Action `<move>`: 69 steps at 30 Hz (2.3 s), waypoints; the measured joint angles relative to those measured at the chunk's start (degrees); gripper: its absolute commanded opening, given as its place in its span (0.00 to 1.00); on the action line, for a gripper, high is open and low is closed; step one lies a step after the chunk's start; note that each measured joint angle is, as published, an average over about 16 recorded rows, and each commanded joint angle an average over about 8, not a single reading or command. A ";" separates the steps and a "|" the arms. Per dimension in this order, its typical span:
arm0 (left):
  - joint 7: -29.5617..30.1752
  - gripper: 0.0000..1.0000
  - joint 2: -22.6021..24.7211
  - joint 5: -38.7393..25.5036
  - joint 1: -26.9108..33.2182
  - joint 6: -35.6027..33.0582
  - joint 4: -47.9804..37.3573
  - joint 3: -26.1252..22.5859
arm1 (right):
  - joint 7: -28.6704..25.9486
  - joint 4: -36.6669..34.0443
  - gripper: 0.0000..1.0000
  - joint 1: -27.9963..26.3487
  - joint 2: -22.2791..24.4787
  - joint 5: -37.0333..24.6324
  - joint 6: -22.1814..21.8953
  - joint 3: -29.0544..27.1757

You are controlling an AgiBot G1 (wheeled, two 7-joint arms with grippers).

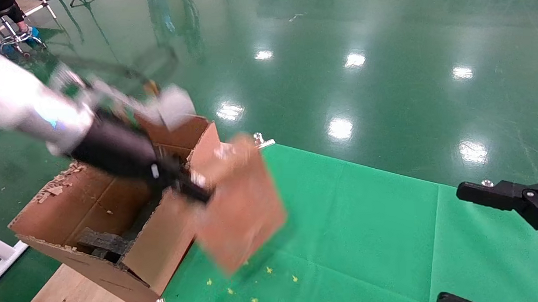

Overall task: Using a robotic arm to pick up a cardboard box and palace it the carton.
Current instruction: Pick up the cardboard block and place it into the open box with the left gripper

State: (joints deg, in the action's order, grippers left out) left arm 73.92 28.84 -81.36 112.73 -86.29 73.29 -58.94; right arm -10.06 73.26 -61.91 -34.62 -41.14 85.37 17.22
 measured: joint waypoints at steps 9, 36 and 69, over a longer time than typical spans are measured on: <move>-8.93 0.00 -2.84 -4.19 11.10 -1.19 -7.16 4.35 | 0.02 -0.01 1.00 -0.01 0.01 0.02 0.00 0.03; -27.12 0.00 -8.79 -15.53 9.98 2.82 -34.57 -0.42 | 0.05 -0.01 1.00 -0.03 0.04 0.07 -0.03 0.10; -36.11 0.00 1.61 -13.95 -3.07 17.19 -60.75 -2.17 | 0.10 -0.01 1.00 -0.05 0.08 0.13 -0.07 0.20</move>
State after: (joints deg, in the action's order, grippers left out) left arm 37.82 30.45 -95.31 109.67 -69.10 12.54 -61.10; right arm -9.96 73.25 -61.97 -34.54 -41.01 85.29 17.42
